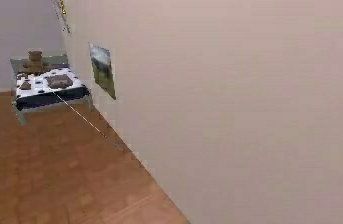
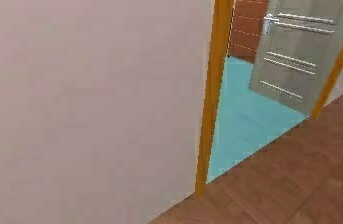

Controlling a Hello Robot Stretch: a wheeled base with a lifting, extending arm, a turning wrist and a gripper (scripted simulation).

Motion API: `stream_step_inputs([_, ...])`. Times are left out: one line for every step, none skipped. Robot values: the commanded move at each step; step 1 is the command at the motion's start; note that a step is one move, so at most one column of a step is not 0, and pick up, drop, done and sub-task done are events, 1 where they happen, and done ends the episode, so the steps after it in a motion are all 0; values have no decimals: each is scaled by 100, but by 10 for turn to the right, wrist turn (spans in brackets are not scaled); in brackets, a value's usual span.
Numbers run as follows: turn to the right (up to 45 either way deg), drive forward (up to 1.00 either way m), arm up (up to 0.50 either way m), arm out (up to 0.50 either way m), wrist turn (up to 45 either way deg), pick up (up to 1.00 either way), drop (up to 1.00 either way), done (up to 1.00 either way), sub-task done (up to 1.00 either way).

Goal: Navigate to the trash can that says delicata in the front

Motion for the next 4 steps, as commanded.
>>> stream_step_inputs([-300, 0, 0, 0, 0, 0, 0, 0, 0])
stream_step_inputs([0, 100, 0, 0, 0, 0, 0, 0, 0])
stream_step_inputs([-30, 0, 0, 0, 0, 0, 0, 0, 0])
stream_step_inputs([0, 10, 0, 0, 0, 0, 0, 0, 0])
